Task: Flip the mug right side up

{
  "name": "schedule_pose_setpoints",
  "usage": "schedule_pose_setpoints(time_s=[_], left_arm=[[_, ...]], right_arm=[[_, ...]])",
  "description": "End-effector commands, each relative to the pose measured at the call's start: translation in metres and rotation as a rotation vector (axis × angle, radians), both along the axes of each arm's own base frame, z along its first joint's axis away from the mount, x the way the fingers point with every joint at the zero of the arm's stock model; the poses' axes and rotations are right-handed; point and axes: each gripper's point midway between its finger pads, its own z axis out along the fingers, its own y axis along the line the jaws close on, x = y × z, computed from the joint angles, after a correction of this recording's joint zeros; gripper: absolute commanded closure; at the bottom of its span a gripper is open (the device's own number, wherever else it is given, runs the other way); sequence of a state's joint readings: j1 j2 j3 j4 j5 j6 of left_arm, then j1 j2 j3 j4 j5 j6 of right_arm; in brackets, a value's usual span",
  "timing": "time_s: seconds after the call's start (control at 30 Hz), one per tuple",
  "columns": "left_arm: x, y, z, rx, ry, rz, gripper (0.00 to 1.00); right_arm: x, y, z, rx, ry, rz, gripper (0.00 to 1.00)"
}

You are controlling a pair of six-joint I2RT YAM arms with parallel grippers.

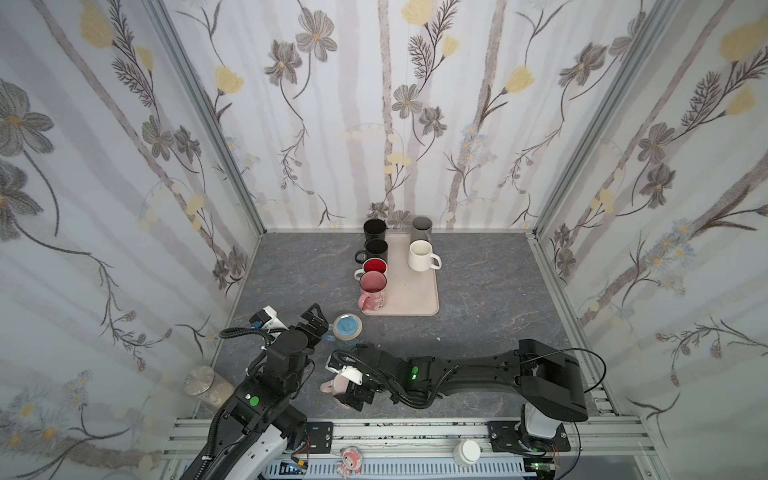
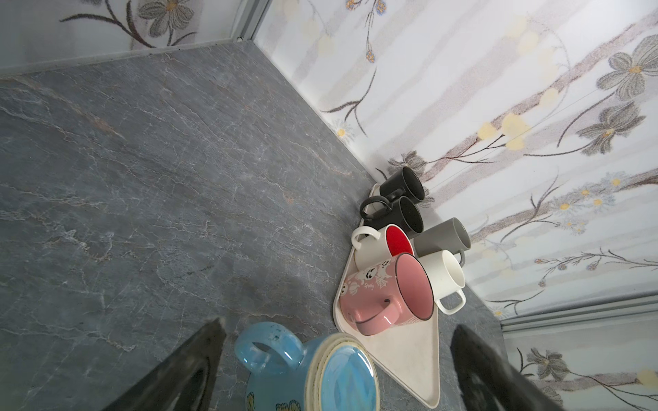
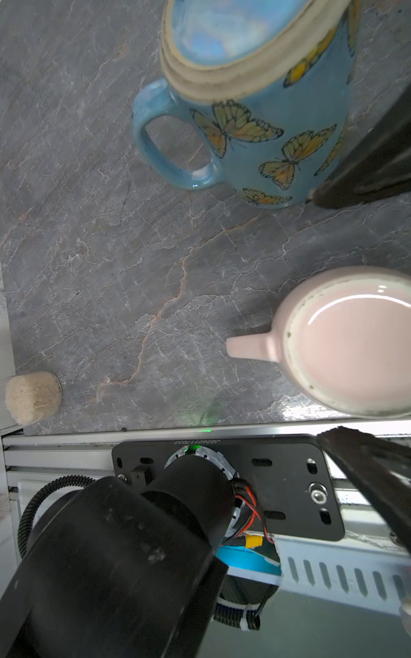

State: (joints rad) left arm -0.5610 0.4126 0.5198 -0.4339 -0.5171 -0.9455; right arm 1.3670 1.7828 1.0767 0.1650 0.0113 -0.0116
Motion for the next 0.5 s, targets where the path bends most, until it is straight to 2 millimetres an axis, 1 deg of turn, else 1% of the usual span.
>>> schedule_pose_setpoints(time_s=[0.0,0.13,0.2,0.3,0.43,0.47], left_arm=[[-0.001,0.005,0.004,0.022,-0.006,0.021,0.00],[0.000,0.005,0.003,0.026,-0.004,0.017,0.00],[0.000,0.004,0.000,0.028,0.001,0.012,0.00],[0.001,0.002,-0.002,0.027,0.007,0.004,0.00],[0.002,-0.003,-0.005,0.036,0.018,-0.021,0.00],[0.002,-0.004,-0.007,0.039,0.023,-0.028,0.00]], right_arm=[[0.004,0.010,0.004,0.024,-0.050,0.009,0.06],[0.006,0.014,-0.004,0.012,-0.063,0.004,0.08],[0.007,0.016,-0.005,0.015,-0.065,0.006,0.10],[0.008,0.016,-0.011,0.002,-0.066,0.008,0.14],[0.013,0.007,-0.018,-0.010,-0.063,-0.012,0.21],[0.015,0.005,-0.016,-0.004,-0.063,-0.023,0.22]])
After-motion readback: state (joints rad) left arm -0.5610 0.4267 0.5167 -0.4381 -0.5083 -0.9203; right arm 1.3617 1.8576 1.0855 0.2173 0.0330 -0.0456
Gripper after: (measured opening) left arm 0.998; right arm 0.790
